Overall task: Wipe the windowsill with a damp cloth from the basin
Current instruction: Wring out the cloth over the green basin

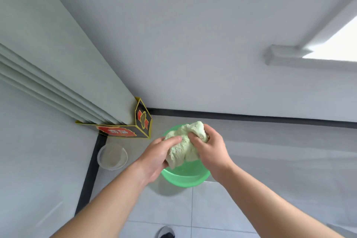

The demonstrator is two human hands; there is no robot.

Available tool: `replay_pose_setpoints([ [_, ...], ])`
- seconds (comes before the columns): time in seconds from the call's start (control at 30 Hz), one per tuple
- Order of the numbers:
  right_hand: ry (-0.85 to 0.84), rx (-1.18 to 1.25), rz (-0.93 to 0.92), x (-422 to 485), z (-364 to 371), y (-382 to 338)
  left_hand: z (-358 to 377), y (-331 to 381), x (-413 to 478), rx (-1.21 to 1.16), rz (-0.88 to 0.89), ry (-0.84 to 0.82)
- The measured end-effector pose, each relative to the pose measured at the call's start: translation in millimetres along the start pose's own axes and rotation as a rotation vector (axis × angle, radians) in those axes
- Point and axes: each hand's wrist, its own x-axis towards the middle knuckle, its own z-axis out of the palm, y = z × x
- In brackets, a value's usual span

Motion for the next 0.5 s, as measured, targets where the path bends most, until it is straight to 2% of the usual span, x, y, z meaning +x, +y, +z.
replay_pose_setpoints([
  [0.07,0.021,0.030,0.004,-19,-11,-44,18,36,-28,0.059,0.025,0.004],
  [0.2,0.053,0.145,0.063,-52,-59,-127,76,97,-69,0.160,0.252,0.078],
  [0.37,0.230,0.152,-0.087,-90,-161,-204,190,152,-102,0.422,0.484,0.044],
  [0.5,0.337,0.161,-0.158,-100,-250,-236,291,172,-103,0.372,0.496,-0.032],
])
